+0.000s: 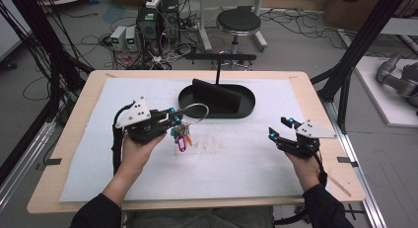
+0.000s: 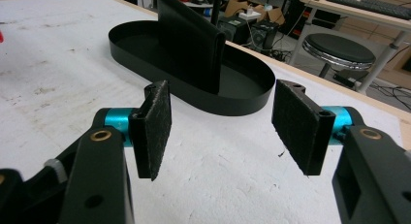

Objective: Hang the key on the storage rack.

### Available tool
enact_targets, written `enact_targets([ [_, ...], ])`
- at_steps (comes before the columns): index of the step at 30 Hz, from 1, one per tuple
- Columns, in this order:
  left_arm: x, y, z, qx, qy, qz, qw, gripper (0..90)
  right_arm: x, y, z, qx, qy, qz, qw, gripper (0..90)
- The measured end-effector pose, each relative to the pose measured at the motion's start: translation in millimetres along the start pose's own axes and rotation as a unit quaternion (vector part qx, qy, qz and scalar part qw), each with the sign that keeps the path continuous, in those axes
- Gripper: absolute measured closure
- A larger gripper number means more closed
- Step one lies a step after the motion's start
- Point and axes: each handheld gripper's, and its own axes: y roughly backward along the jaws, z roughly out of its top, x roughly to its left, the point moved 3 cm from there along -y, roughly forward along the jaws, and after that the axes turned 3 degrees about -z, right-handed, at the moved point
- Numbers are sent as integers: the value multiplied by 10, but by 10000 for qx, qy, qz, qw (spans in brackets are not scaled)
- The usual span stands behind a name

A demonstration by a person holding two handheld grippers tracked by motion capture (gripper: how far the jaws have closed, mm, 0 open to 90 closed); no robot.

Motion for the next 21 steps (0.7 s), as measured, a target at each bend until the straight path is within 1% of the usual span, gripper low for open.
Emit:
enact_targets([
  [9,144,-66,134,-51,-49,150,9999,868,-10,0,0,-3,-14,-28,10000,401],
  [14,211,-105,169,-66,-48,197,9998,868,-15,0,-1,-11,-16,-33,10000,399],
  [17,267,-137,192,-44,-59,262,9996,867,-15,-2,-1,-9,-25,-32,10000,398],
  [21,346,-175,226,-86,-28,341,9994,867,-17,0,-1,-11,-52,-33,10000,395],
])
